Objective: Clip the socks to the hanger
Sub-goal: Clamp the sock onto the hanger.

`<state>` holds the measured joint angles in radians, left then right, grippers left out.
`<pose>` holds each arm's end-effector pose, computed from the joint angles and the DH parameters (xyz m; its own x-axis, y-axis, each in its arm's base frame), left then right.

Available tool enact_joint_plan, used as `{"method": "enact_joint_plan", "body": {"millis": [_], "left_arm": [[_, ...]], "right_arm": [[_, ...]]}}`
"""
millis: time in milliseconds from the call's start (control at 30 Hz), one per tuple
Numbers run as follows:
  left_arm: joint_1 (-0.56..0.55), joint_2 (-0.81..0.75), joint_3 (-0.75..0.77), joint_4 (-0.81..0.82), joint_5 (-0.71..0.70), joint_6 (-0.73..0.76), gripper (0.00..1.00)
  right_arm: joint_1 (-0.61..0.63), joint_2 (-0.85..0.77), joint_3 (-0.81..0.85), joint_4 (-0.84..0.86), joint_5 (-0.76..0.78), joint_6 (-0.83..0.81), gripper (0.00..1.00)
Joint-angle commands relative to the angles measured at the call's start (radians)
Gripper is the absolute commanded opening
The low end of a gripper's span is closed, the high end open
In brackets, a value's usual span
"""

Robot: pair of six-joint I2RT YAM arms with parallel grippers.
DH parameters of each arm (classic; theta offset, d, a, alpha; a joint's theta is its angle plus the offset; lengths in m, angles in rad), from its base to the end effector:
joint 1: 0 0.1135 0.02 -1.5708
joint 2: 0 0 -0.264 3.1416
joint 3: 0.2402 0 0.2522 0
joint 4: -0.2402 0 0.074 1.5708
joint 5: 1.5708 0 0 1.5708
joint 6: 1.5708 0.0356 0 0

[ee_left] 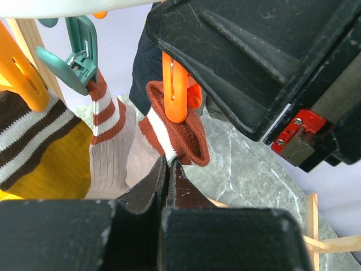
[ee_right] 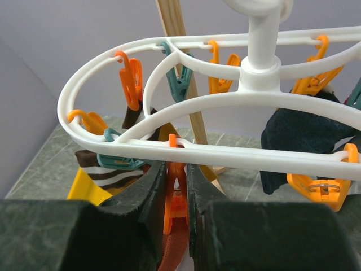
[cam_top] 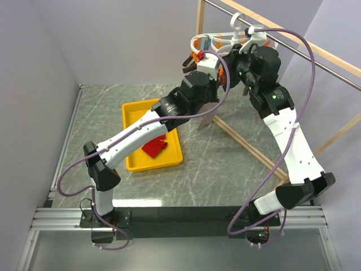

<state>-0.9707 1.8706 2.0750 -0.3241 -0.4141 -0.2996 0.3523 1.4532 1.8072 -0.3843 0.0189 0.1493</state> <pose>0.2555 -0.3480 0.4615 -0.2208 -0.1557 -0.9628 0.4864 0.8380 -0.2471 0.2889 0.1055 0.5135 -0.0768 0.1302 -0.9885 -0.3194 0.9360 0.1481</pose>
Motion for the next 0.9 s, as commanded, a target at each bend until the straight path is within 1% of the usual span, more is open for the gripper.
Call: {"method": "enact_joint_plan", "body": {"millis": [0, 500, 733, 867], "left_arm": [[-0.006, -0.025, 0.037, 0.023, -0.032, 0.027, 0.01], [-0.005, -0.113, -0.038, 0.074, -0.054, 0.013, 0.01], [-0.005, -0.111, -0.026, 0.085, -0.038, 0.002, 0.01], [-0.006, -0.113, -0.029, 0.108, -0.017, -0.009, 0.01]], "right_arm": [[0.008, -0.045, 0.001, 0.036, 0.055, -0.040, 0.00], [0.020, -0.051, -0.003, 0.042, 0.084, -0.065, 0.00], [0.027, -0.056, -0.008, 0.048, 0.085, -0.057, 0.00], [0.028, -0.059, -0.014, 0.050, 0.113, -0.016, 0.00]]}}
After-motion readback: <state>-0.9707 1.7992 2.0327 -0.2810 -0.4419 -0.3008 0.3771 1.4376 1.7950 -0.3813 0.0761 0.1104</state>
